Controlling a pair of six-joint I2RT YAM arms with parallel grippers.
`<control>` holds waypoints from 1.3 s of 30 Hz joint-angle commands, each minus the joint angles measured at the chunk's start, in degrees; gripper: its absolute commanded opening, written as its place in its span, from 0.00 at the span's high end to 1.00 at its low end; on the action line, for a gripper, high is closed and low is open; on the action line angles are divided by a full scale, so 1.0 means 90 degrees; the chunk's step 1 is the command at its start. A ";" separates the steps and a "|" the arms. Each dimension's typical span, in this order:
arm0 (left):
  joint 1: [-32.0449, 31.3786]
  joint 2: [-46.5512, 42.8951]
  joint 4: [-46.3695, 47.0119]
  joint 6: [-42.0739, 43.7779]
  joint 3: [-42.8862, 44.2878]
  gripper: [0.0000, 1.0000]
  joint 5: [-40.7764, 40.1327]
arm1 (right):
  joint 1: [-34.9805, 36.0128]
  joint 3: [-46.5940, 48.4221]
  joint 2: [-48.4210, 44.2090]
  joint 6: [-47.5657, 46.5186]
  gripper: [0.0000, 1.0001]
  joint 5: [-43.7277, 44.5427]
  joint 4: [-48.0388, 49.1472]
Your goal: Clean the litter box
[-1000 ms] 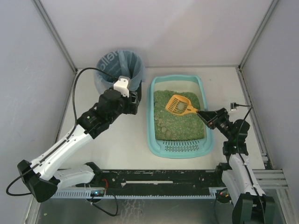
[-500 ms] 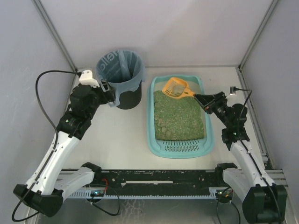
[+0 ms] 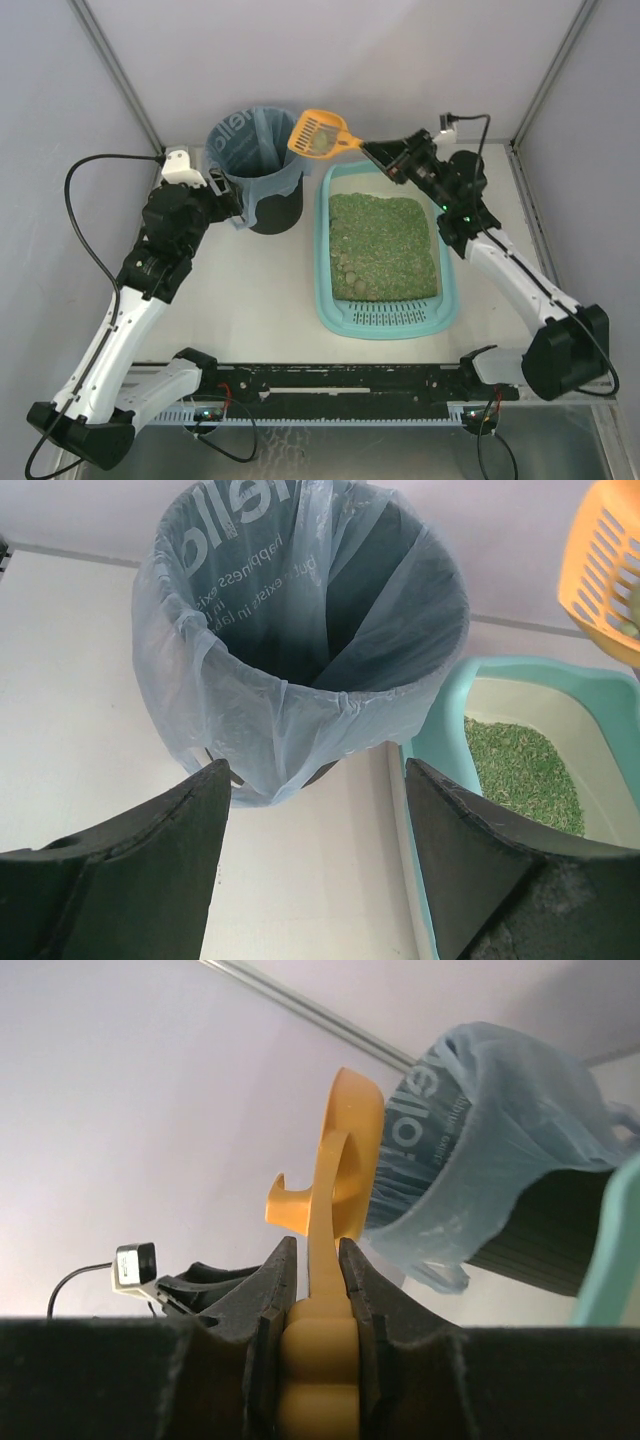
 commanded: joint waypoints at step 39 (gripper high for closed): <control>0.0113 0.0453 0.0187 -0.0300 0.0001 0.26 0.0739 | 0.2655 0.2533 0.0101 -0.7357 1.00 0.3409 -0.2021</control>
